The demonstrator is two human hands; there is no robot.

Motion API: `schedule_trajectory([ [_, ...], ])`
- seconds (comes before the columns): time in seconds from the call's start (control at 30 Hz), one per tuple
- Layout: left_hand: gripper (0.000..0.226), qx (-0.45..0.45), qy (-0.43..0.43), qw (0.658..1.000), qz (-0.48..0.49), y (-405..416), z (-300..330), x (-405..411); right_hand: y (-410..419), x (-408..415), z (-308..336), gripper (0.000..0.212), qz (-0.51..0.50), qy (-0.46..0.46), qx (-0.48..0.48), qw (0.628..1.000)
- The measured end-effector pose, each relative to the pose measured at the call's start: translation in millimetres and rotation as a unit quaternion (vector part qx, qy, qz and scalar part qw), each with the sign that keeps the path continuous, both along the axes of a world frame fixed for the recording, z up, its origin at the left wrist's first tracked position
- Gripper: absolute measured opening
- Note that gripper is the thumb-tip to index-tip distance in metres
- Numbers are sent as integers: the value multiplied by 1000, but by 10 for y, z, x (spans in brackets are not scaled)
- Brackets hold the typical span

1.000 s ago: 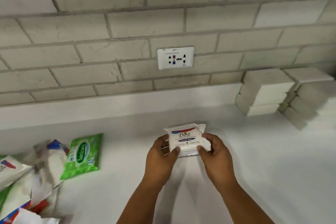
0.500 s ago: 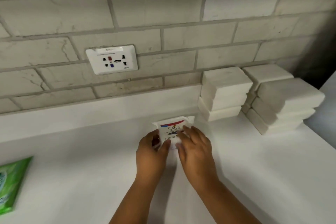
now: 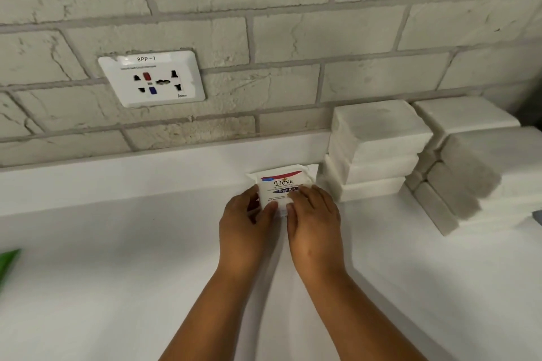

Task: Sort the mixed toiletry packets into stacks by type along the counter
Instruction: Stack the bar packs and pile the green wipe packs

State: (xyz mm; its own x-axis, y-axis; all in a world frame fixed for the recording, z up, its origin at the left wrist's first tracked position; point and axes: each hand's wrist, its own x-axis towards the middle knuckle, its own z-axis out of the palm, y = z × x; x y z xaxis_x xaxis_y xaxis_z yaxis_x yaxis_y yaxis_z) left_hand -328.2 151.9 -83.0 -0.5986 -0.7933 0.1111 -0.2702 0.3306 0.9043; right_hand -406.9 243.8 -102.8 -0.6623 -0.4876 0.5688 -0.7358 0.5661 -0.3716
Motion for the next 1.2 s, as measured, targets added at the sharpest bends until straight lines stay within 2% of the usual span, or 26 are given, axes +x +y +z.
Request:
schedule_trajectory([
  [0.17, 31, -29, -4, 1000, 3, 23, -15, -30, -27, -29, -52, 24, 1, 10, 8, 1000],
  [0.3, 49, 26, 8, 1000, -5, 38, 76, 36, 12, 6, 16, 26, 5, 30, 11, 999],
  [0.4, 54, 36, -3, 999, -3, -12, 142, 274, 71, 162, 104, 28, 36, 27, 39, 998],
  [0.5, 47, 7, -29, 999, 22, -139, 225, 692, 28, 487, 229, 30, 63, -17, 45, 997],
  [0.7, 40, -39, -22, 993, 111, -385, 497, 1802, -308, 1433, 654, 42, 169, -95, 37, 980],
  [1.03, 35, -77, -7, 966, 246, -1124, 811, 3583, -1212, 3001, 1035, 44, 302, -164, 88, 935],
  [1.13, 32, -98, -18, 962, 254, -1526, 865, 4113, -1558, 3490, 1025, 40, 322, -216, 94, 917],
  [1.2, 32, -116, -38, 959, 254, -1864, 889, 4469, -1811, 3822, 1037, 36, 333, -298, 92, 890],
])
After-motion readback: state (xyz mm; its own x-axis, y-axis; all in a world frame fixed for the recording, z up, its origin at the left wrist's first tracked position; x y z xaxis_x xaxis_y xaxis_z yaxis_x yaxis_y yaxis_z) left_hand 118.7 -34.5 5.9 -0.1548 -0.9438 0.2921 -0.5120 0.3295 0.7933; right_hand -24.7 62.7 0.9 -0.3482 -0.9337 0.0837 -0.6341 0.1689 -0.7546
